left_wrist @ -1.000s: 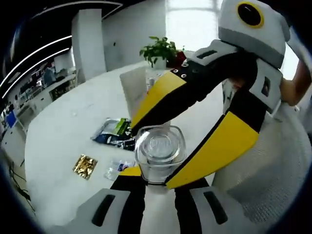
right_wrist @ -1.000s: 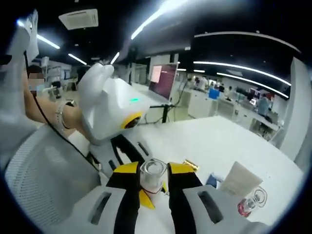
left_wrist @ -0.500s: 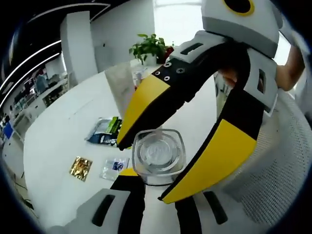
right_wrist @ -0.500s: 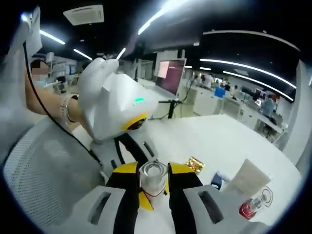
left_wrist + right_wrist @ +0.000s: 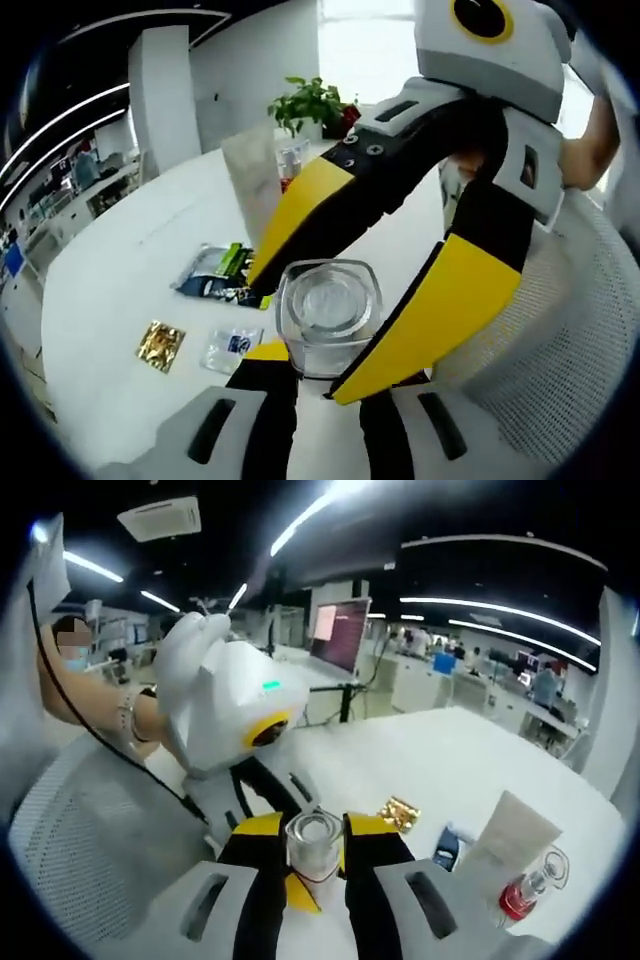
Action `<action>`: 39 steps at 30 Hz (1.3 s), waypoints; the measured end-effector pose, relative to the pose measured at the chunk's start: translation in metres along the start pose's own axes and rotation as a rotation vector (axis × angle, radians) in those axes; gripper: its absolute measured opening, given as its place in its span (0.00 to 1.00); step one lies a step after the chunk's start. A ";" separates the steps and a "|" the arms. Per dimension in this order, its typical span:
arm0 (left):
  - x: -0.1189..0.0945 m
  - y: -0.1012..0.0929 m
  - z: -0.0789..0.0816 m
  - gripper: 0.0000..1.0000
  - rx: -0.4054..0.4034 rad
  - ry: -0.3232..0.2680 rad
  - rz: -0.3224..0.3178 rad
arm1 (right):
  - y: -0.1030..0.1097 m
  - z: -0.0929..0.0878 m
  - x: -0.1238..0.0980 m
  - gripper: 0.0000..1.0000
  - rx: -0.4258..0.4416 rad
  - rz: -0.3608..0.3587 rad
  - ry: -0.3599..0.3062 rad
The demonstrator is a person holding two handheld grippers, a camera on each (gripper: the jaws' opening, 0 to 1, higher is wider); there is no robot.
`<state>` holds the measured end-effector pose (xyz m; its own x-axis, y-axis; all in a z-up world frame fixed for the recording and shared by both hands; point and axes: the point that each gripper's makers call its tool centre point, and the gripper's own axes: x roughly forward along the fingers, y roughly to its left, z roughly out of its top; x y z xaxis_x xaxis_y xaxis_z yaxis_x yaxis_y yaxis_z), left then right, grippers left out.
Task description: Arrange the skincare products in the storage area until every visible bottle or jar stands upright without overlapping.
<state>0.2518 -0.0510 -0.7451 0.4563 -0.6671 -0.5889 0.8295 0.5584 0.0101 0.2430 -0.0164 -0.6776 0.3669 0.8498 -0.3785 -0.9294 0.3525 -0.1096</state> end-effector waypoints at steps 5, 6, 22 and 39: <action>0.002 -0.001 -0.002 0.19 -0.011 -0.004 0.001 | 0.001 -0.003 0.002 0.21 0.007 -0.006 0.009; 0.002 -0.002 -0.002 0.19 -0.010 -0.002 0.004 | 0.001 -0.004 0.003 0.21 0.005 -0.007 0.012; 0.005 0.004 -0.013 0.22 -0.007 0.044 0.045 | -0.013 -0.013 0.002 0.21 0.013 -0.063 0.034; 0.004 0.017 -0.029 0.21 -0.019 0.104 0.095 | -0.020 -0.025 0.009 0.21 0.043 -0.071 0.036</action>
<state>0.2583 -0.0302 -0.7704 0.4952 -0.5567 -0.6670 0.7777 0.6262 0.0548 0.2639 -0.0259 -0.7018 0.4297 0.8077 -0.4036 -0.8981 0.4287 -0.0984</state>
